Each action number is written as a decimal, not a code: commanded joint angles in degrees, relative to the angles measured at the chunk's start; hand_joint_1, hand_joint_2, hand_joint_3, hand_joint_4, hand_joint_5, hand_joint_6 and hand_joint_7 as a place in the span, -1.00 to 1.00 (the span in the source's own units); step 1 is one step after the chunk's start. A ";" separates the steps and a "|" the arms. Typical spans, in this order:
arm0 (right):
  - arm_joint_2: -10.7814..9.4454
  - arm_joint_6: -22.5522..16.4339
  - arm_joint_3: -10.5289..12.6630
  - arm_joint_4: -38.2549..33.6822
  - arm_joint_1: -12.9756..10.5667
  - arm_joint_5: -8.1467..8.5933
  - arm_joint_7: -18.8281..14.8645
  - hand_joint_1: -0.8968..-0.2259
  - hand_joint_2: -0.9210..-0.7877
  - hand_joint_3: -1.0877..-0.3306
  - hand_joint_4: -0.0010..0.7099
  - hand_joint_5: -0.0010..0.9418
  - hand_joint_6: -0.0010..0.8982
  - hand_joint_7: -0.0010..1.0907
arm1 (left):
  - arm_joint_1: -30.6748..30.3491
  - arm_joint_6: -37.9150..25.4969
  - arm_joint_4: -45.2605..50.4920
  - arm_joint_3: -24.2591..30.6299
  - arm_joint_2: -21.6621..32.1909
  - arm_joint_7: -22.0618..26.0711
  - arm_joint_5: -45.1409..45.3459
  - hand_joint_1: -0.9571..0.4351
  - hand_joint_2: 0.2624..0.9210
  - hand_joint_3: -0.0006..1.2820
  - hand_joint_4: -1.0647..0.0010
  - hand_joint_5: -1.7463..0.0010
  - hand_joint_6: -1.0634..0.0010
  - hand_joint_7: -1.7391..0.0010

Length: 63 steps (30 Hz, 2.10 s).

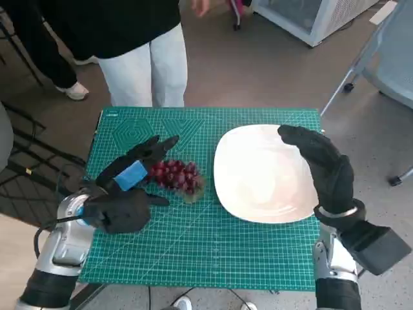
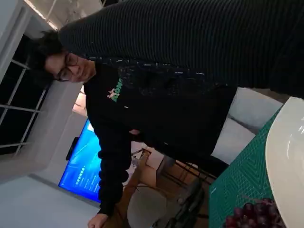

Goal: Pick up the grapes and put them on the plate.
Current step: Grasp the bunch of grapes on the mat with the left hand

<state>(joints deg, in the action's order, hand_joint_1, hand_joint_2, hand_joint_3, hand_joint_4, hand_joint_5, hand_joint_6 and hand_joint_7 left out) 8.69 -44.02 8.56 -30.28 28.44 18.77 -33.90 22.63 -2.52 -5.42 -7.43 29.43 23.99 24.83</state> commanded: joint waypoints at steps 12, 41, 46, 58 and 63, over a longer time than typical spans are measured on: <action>0.30 0.54 -0.13 -0.52 -0.54 -0.67 0.67 0.01 -1.00 0.01 -0.48 -1.00 -1.00 -0.38 | 7.47 -5.37 -9.03 -6.33 -1.68 -1.05 4.75 -0.24 0.26 -0.99 1.00 1.00 0.76 0.99; 1.00 0.48 0.15 -0.76 -0.83 -0.02 -0.23 -0.01 -1.00 0.04 -0.47 -0.99 -1.00 -0.37 | 24.62 -4.26 -41.12 -15.46 -8.95 -5.18 7.90 -0.22 0.35 -0.98 1.00 1.00 0.74 0.99; 1.02 0.56 0.15 -0.72 -0.97 0.07 -0.34 -0.03 -1.00 0.05 -0.47 -0.99 -1.00 -0.37 | 26.61 -2.43 -47.14 -16.92 -10.26 -6.28 7.96 -0.25 0.36 -0.98 1.00 1.00 0.74 0.99; 1.26 0.60 0.40 -0.92 -1.15 0.30 -0.57 -0.05 -1.00 0.06 -0.47 -0.99 -1.00 -0.37 | 29.25 -0.04 -57.43 -18.19 -12.48 -5.59 6.90 -0.23 0.36 -0.99 1.00 1.00 0.72 0.99; 1.28 0.58 0.46 -1.23 -1.03 0.34 -0.65 -0.05 -1.00 0.07 -0.47 -0.99 -1.00 -0.37 | 29.68 0.27 -58.77 -17.99 -12.68 -5.43 6.51 -0.17 0.37 -0.99 0.99 1.00 0.67 0.98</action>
<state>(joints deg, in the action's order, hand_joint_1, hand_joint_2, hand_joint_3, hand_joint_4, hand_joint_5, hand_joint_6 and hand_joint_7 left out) 9.45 -44.04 8.83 -30.59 28.38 18.97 -34.12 52.89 -2.09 -62.29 -25.18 17.33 17.65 31.52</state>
